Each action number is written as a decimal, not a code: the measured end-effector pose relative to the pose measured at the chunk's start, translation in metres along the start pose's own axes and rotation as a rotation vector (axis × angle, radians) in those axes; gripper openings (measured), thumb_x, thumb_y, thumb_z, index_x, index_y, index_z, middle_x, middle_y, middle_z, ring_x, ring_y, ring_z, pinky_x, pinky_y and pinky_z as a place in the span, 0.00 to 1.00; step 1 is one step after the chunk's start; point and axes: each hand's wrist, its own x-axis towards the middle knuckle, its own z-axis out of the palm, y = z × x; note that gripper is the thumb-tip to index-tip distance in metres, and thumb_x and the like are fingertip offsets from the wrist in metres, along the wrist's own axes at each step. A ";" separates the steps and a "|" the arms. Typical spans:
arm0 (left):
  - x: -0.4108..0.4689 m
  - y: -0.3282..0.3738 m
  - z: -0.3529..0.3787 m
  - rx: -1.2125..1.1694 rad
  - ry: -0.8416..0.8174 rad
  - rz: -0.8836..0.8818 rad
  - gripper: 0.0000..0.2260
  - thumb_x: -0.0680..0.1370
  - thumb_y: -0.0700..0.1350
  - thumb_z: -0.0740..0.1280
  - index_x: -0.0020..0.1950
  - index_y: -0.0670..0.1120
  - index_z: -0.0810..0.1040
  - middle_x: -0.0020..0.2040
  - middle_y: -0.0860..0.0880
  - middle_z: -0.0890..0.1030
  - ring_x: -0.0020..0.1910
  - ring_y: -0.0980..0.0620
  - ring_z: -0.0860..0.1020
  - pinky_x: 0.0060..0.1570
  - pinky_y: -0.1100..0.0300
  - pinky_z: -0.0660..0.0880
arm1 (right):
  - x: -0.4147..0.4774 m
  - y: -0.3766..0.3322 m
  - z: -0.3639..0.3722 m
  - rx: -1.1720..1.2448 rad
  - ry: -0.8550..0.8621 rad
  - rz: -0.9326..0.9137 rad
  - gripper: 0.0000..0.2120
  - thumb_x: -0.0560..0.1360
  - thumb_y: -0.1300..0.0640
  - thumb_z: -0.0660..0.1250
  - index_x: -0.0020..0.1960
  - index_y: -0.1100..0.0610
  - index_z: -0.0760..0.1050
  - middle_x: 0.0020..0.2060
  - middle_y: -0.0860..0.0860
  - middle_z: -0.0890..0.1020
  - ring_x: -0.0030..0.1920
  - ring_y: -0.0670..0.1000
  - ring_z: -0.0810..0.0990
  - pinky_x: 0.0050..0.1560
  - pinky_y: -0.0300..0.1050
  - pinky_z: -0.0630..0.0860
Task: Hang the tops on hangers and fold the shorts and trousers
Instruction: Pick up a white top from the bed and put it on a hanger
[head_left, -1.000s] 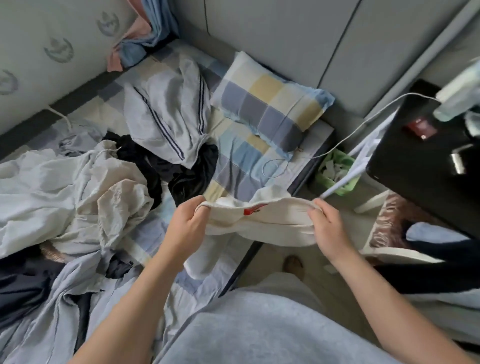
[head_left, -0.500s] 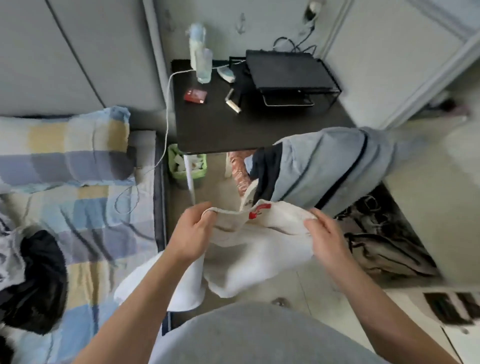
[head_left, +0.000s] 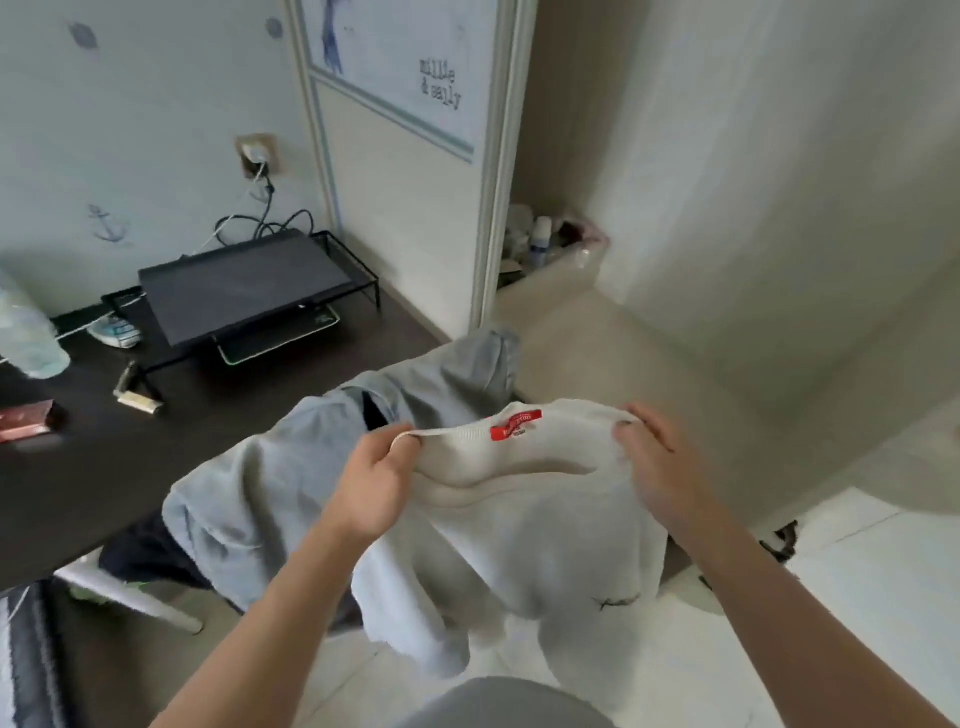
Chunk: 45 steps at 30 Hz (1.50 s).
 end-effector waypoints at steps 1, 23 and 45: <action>0.019 0.014 0.011 -0.011 -0.018 0.029 0.12 0.74 0.47 0.57 0.34 0.42 0.62 0.32 0.50 0.65 0.34 0.53 0.65 0.37 0.55 0.63 | 0.015 -0.004 -0.016 -0.003 0.033 -0.017 0.10 0.70 0.52 0.58 0.37 0.59 0.66 0.29 0.46 0.68 0.30 0.46 0.66 0.28 0.37 0.63; 0.349 0.386 0.137 -0.129 -0.365 0.837 0.11 0.74 0.48 0.59 0.32 0.47 0.62 0.31 0.49 0.62 0.31 0.51 0.62 0.34 0.54 0.58 | 0.249 -0.222 -0.227 -0.176 0.789 -0.445 0.15 0.78 0.64 0.57 0.34 0.55 0.63 0.24 0.41 0.64 0.29 0.44 0.63 0.29 0.41 0.60; 0.402 0.710 0.183 0.272 0.091 1.249 0.17 0.81 0.47 0.58 0.36 0.41 0.71 0.42 0.36 0.78 0.43 0.39 0.73 0.40 0.54 0.65 | 0.296 -0.448 -0.399 -1.161 1.081 -0.271 0.06 0.77 0.55 0.60 0.44 0.52 0.75 0.50 0.58 0.82 0.51 0.60 0.79 0.46 0.45 0.71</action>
